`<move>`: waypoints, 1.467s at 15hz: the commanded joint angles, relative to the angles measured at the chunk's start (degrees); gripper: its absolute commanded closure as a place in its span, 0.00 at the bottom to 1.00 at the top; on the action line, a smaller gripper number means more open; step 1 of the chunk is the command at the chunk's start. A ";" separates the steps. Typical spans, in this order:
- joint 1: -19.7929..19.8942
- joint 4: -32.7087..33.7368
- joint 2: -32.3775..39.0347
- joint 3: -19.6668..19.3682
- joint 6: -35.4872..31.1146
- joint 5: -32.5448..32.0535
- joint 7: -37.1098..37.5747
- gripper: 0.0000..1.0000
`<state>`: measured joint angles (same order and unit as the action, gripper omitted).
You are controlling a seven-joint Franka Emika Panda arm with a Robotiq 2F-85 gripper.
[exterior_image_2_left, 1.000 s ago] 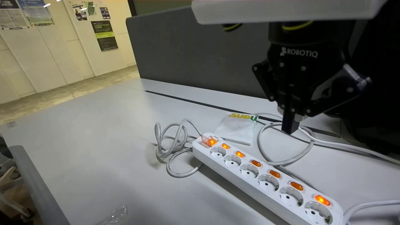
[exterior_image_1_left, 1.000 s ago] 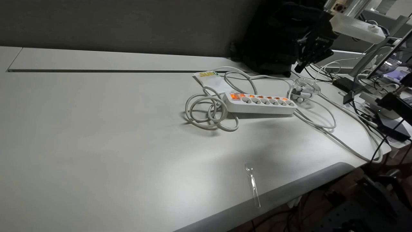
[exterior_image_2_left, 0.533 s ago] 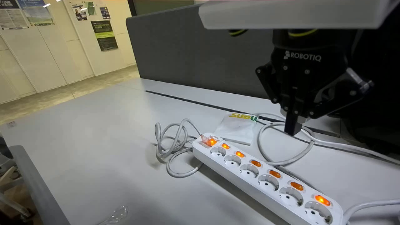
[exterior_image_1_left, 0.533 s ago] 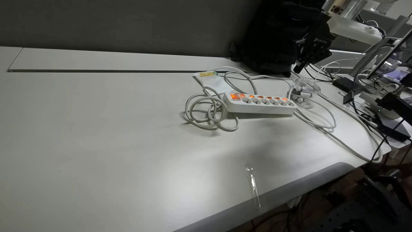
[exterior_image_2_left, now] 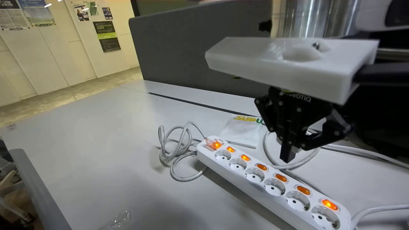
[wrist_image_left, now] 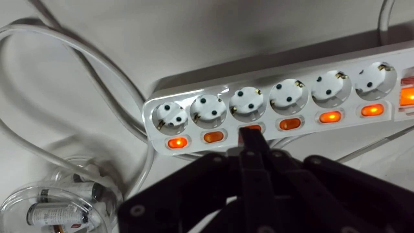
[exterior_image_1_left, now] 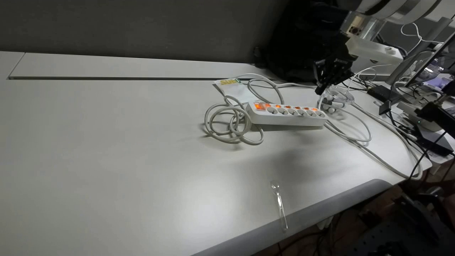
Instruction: Turn on the third switch from the right
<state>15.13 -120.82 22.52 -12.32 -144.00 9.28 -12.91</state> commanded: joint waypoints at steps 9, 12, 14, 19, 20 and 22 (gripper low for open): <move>3.92 6.93 9.84 4.37 -4.27 0.83 1.54 1.00; 4.85 7.89 10.57 5.44 -4.38 1.55 1.11 1.00; 5.19 8.30 10.95 5.90 -4.48 1.77 1.11 1.00; 5.50 8.71 11.91 6.46 -4.52 1.81 1.29 1.00; 5.51 8.75 12.10 6.49 -4.52 1.78 1.34 1.00; 5.44 8.81 12.62 6.44 -4.72 1.64 1.58 1.00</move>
<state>19.71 -113.70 33.80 -6.60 -148.72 10.45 -12.43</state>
